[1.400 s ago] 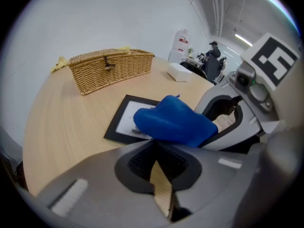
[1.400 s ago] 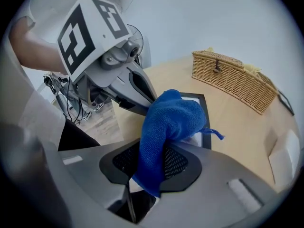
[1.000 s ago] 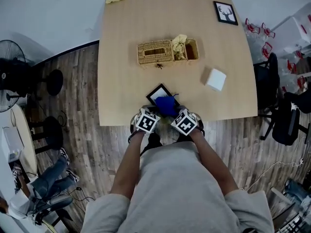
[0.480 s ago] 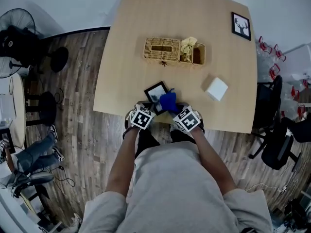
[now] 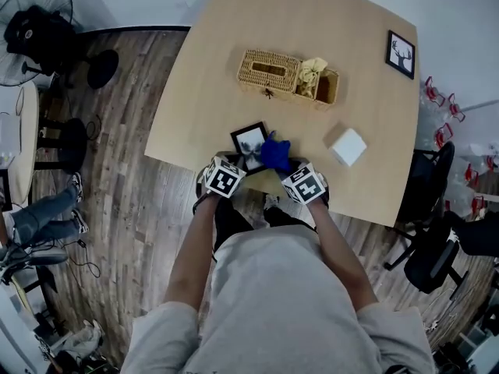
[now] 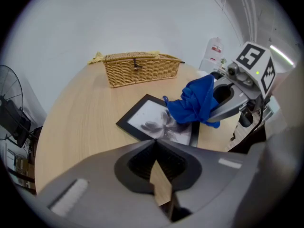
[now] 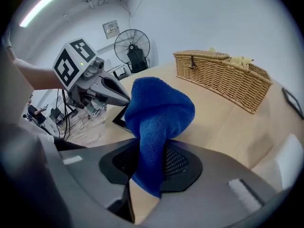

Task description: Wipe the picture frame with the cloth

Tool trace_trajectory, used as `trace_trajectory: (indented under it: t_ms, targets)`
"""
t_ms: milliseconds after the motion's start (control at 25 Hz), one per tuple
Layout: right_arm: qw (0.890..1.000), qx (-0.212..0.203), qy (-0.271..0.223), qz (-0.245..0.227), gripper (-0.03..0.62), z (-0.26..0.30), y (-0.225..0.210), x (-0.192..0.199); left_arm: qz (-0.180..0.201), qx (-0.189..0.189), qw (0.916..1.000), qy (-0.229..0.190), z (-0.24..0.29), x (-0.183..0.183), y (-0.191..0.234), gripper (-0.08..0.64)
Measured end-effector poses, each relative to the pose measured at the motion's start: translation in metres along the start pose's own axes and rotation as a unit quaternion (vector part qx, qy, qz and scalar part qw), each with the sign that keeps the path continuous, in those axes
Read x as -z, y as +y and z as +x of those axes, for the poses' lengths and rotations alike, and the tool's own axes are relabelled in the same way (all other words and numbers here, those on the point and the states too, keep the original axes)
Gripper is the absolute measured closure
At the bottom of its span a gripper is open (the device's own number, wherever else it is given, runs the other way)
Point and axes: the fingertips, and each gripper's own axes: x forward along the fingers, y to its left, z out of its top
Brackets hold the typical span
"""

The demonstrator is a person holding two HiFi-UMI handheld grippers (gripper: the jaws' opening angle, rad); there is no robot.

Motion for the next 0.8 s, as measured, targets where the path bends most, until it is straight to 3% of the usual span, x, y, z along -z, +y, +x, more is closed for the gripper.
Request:
trace_trajectory:
  t_ms: [280,440,800]
  targets:
    - [0.999,0.036,-0.012,0.015,0.485,-0.035,-0.032,0.007,-0.017,-0.026,0.9995,-0.003,-0.006,0.001,-0.002,0.508]
    - [0.997,0.048,-0.042,0.038,0.485,-0.053,-0.044,0.003,-0.06,-0.055,0.9956,-0.047,-0.03,0.003,-0.006,0.508]
    - [0.991,0.053,-0.112,0.053,0.485,-0.055,-0.034,-0.022,-0.184,-0.097,0.9657,-0.156,-0.086,0.017,-0.002,0.508]
